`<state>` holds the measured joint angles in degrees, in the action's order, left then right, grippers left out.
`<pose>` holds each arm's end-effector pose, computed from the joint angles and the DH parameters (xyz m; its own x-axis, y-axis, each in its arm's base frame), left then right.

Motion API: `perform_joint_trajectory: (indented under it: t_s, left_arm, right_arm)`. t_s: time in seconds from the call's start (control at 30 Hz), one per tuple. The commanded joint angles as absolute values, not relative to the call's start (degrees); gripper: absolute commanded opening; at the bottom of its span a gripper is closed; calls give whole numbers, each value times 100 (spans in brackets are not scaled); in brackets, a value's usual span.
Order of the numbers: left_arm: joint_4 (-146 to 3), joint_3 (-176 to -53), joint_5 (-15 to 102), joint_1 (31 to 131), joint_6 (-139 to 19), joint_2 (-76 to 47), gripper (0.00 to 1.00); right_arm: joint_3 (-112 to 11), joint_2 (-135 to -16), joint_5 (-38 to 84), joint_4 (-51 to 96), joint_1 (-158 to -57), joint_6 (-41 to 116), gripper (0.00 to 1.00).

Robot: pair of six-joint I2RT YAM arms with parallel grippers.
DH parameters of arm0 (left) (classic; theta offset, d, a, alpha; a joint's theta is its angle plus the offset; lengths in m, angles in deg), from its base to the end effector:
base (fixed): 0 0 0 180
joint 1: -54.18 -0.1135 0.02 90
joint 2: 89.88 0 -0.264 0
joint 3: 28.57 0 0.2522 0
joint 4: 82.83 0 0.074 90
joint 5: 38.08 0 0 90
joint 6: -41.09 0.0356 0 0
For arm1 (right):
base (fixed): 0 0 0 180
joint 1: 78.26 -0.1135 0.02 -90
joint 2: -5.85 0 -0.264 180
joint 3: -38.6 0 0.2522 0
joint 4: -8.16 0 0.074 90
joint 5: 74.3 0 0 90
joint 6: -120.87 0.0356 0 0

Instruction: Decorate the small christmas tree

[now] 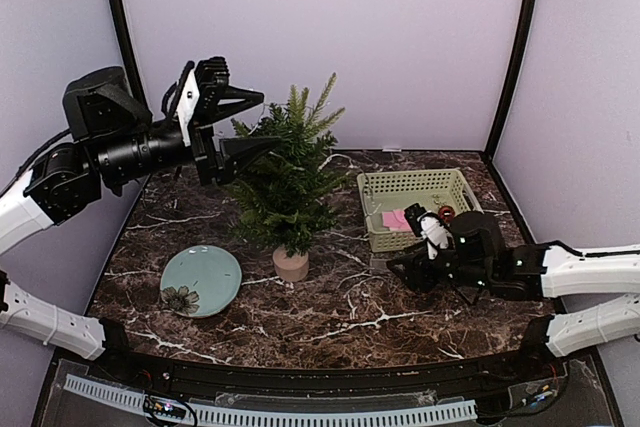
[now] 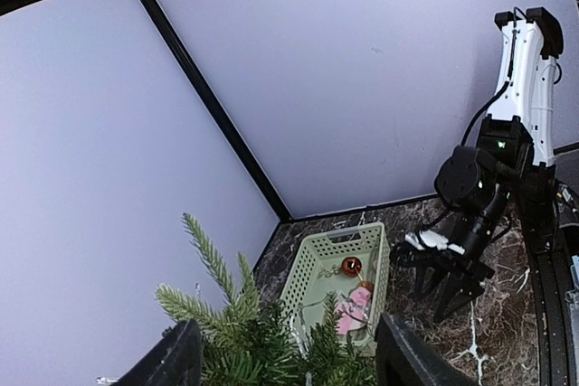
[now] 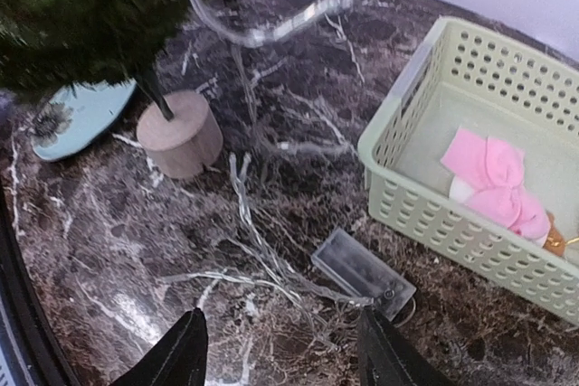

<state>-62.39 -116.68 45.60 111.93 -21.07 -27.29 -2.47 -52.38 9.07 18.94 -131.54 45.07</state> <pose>0.1221 -0.2008 0.4662 0.4617 0.1382 -0.8762 0.7730 0.4220 0.4738 0.1340 0.1728 0.2123 -0.4519 -0.1984 -0.8697 -0.6440 0.7472 0.1643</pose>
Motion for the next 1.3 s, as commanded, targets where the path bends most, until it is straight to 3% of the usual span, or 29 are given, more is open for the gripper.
perform_joint_trajectory:
  t_s: [0.0, 0.23, 0.47, 0.57, 0.77, 1.03, 1.27]
  left_arm:
    - [-6496, -11557, 4602, 11214, -2351, -2946, 68]
    - [-6546, -11181, 4708, 11210, -2462, -3120, 67]
    - [-6566, -11097, 4791, 11210, -2540, -3189, 67]
    - [-6616, -11069, 4820, 11210, -2543, -3227, 67]
    - [-6631, -10992, 4846, 11210, -2573, -3278, 65]
    - [-6361, -10894, 4715, 11217, -2609, -3311, 63]
    - [-6011, -10824, 4639, 11428, -2356, -3158, 62]
  right_arm:
    - [-412, -5874, 225, 1958, -13315, 4736, 57]
    - [-15, -5888, -100, 1421, -13256, 5203, 67]
    - [-199, -6633, 345, 1161, -12797, 5280, 57]
    - [-243, -6836, 624, 998, -12775, 5286, 46]
    - [-116, -6586, 1068, 1050, -12791, 5223, 0]
    - [294, -4471, 1253, 1875, -12897, 5384, 0]
    - [127, -3604, 1734, 2291, -13058, 5288, 0]
